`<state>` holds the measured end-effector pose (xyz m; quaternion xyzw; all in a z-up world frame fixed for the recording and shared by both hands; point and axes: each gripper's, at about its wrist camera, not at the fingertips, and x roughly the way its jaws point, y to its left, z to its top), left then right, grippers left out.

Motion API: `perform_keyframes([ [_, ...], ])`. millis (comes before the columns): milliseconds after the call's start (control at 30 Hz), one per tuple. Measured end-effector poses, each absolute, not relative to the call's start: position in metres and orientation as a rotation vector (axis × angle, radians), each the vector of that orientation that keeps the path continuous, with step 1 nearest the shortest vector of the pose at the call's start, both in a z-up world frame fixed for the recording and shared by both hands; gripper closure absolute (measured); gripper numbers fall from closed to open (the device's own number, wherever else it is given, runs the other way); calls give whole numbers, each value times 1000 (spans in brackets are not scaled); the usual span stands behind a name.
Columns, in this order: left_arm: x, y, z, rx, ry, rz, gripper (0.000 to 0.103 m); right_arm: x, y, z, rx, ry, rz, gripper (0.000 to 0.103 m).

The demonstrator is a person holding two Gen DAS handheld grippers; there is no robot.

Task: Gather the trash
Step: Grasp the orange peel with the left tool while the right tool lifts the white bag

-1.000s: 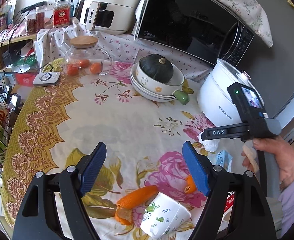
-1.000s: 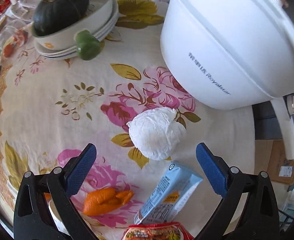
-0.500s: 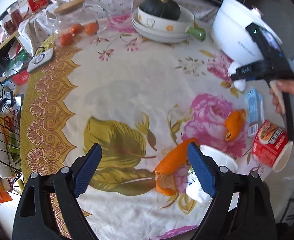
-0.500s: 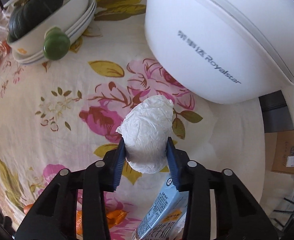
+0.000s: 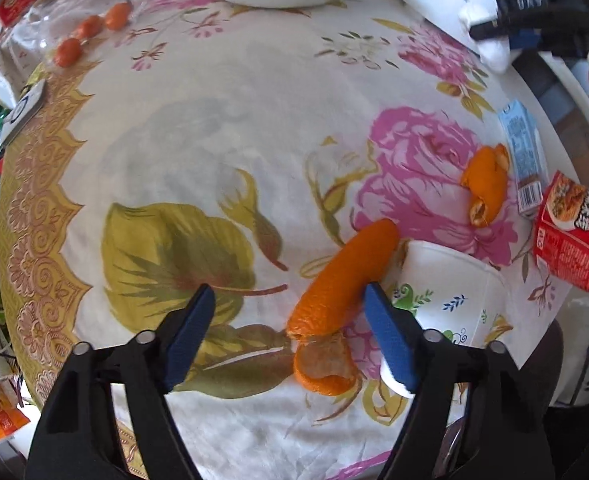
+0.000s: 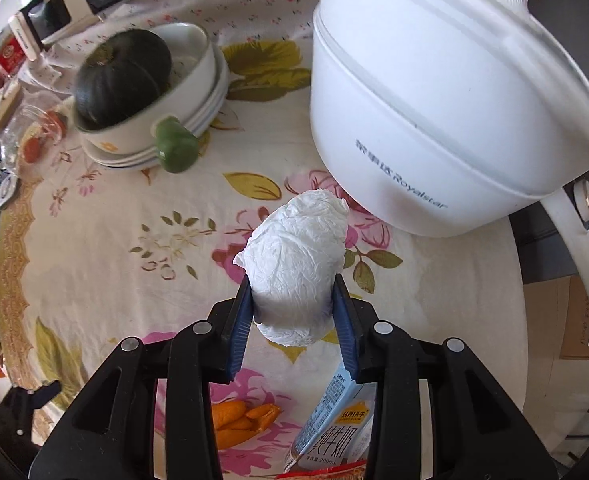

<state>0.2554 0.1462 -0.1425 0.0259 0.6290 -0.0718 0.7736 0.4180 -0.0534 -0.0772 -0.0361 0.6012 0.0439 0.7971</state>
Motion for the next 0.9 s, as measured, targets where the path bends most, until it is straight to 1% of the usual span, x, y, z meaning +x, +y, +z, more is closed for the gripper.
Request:
perform_keyframes([
  [33,255,144,-144,57,1362,-167,49,416,-55,-74,-79,1283,100,67],
  [67,255,142,-144,46,1363,-184,56,413,-53,-67,-80,1270,109,67],
  [100,255,140,-142,20,1362,-205,72,410,-52,-63,-80,1264,114,67],
  [167,255,141,-137,11,1338,-193,76,407,-53,-55,-82,1245,127,67],
  [200,256,142,-135,6,1326,-181,82,403,-51,-48,-81,1228,138,67],
  [233,257,145,-133,-13,1315,-170,85,409,-52,-51,-77,1217,148,67],
  [367,259,161,-116,-96,1241,-108,87,390,-44,-29,-81,1151,180,67],
  [633,245,191,-52,-262,986,18,87,342,-26,14,-80,993,220,67],
  [767,228,187,-22,-335,873,-8,87,307,-29,31,-44,927,232,67],
  [900,205,174,5,-320,742,-6,87,275,-38,37,-28,869,213,67],
])
